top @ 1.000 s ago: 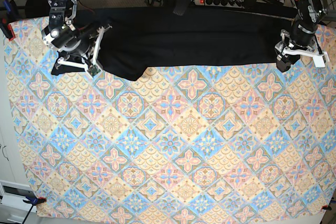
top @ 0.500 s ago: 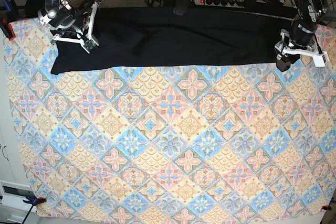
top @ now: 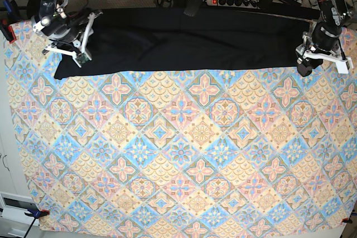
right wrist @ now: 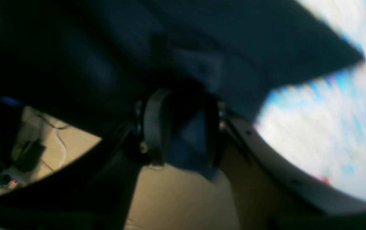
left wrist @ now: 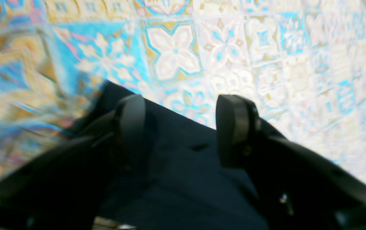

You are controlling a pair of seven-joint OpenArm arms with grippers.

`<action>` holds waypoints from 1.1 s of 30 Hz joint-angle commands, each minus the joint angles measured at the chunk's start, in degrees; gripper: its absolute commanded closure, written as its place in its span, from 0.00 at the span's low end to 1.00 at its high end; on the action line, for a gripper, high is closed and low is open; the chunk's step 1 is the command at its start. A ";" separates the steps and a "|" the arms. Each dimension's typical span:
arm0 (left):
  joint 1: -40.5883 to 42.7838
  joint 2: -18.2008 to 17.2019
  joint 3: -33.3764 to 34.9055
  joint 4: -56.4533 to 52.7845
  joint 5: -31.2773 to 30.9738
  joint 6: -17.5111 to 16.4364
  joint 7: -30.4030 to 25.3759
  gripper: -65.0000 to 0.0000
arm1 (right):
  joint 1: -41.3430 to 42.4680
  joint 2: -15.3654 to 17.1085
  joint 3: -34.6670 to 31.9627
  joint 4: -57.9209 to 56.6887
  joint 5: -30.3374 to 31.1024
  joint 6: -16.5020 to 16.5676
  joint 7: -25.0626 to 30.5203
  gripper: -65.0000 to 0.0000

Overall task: Fold the T-shirt properly
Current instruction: 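Grasp both ends of the black strip with both grippers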

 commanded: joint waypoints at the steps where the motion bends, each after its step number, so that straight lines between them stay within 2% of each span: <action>1: 0.30 -1.72 -0.55 -0.12 1.06 -0.14 0.90 0.46 | 0.61 -0.06 1.34 1.31 3.21 -0.12 1.42 0.71; 6: 0.12 -7.17 -0.20 -4.69 6.16 -0.14 7.58 0.46 | 0.88 -0.24 7.14 1.31 16.40 -0.12 1.42 0.71; 8: 0.12 -8.93 -0.11 -6.63 6.95 -0.14 9.25 0.46 | 1.75 -0.15 8.11 1.22 19.48 -0.12 1.24 0.71; 11: 0.12 -12.36 1.65 -9.44 8.98 -0.14 10.13 0.46 | 2.46 -0.15 8.11 1.05 20.09 -0.12 1.15 0.71; 15: -2.25 -16.93 8.94 -14.89 10.03 -0.14 10.04 0.46 | 3.34 -0.15 8.02 1.05 20.09 -0.12 0.89 0.71; 26: -10.60 -16.93 22.39 -22.45 10.03 -0.14 9.52 0.46 | 3.16 -0.24 8.46 1.05 20.09 -0.12 0.89 0.71; 32: -11.13 -15.09 29.25 -24.65 9.50 -0.14 5.74 0.48 | 3.07 -0.15 8.55 1.13 20.18 -0.12 0.89 0.71; 33: -11.13 -14.47 29.95 -24.65 9.50 -0.14 5.74 0.51 | 2.99 -0.15 8.55 1.13 20.18 -0.12 0.89 0.71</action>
